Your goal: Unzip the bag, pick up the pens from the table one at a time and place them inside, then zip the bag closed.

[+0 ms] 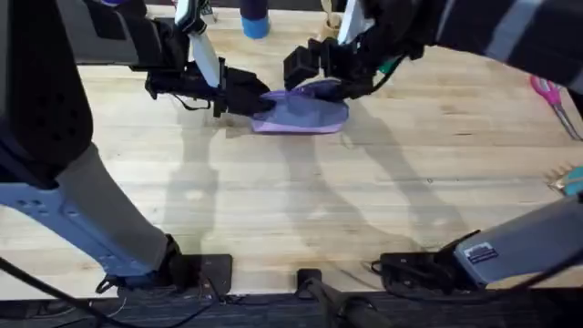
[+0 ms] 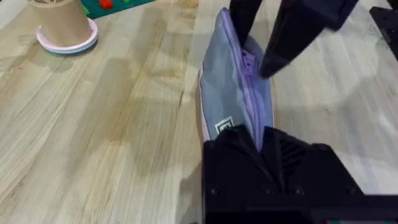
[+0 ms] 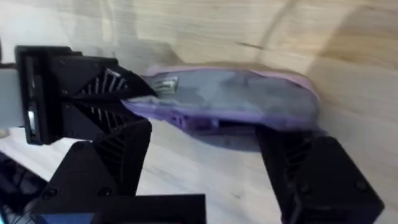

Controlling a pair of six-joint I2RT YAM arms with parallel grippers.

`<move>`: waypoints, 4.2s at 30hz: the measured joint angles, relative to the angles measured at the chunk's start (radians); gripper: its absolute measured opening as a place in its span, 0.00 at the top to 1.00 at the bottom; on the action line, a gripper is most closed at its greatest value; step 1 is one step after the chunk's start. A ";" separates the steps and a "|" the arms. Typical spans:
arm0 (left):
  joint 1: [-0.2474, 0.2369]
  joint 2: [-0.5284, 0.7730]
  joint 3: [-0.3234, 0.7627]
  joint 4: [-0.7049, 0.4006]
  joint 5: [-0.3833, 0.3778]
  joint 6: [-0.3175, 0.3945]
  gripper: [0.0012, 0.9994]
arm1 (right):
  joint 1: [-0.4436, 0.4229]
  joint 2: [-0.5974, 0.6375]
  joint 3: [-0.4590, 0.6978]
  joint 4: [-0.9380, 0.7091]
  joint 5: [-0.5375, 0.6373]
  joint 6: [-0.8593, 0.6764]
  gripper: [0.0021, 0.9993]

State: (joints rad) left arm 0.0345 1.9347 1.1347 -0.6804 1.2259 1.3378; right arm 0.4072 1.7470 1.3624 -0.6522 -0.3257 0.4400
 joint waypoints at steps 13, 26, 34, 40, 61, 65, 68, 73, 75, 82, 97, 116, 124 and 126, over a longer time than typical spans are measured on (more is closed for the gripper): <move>0.001 0.000 0.000 0.001 -0.001 0.000 0.96 | -0.006 0.071 0.000 0.063 -0.136 0.000 0.00; 0.001 0.000 0.000 0.001 -0.003 0.000 0.96 | -0.006 0.075 0.000 0.128 -0.238 0.000 0.00; 0.001 0.000 0.000 0.000 -0.003 0.000 0.96 | -0.006 0.077 0.000 0.141 -0.263 0.000 0.00; 0.001 0.000 0.000 0.001 -0.003 0.000 0.96 | -0.019 0.077 0.000 0.143 -0.280 0.000 0.00; 0.002 0.000 0.000 0.000 -0.003 0.000 0.96 | -0.106 -0.013 0.000 0.308 -0.598 0.031 0.00; 0.002 0.000 0.000 0.000 -0.003 0.000 0.96 | -0.106 -0.015 0.000 0.310 -0.623 0.032 0.00; 0.002 0.000 0.000 0.000 -0.003 0.000 0.96 | -0.106 -0.024 0.000 0.311 -0.613 0.032 0.00; 0.002 0.000 0.000 0.000 -0.003 0.000 0.96 | -0.106 -0.088 0.000 0.294 -0.485 0.026 0.00; 0.002 0.000 0.000 0.000 -0.003 0.000 0.96 | -0.105 -0.124 0.000 0.263 -0.396 0.023 0.00; 0.002 0.000 0.000 0.000 -0.003 0.000 0.96 | -0.072 -0.150 0.136 -0.048 -0.015 -0.078 0.00; 0.002 0.000 0.000 0.001 -0.003 0.000 0.96 | 0.057 0.058 0.626 -0.398 0.250 -0.202 0.00; 0.002 0.000 0.000 0.015 -0.003 0.000 0.96 | 0.088 0.145 0.739 -0.453 0.250 -0.250 0.00; 0.002 0.000 0.000 0.015 -0.003 0.000 0.96 | 0.089 0.155 0.744 -0.484 0.211 -0.234 0.00; 0.002 0.000 0.000 0.015 -0.003 0.000 0.96 | 0.089 0.170 0.744 -0.501 0.205 -0.234 0.00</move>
State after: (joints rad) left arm 0.0360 1.9347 1.1347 -0.6651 1.2232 1.3376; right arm 0.4965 1.9172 2.1067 -1.1528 -0.1203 0.2058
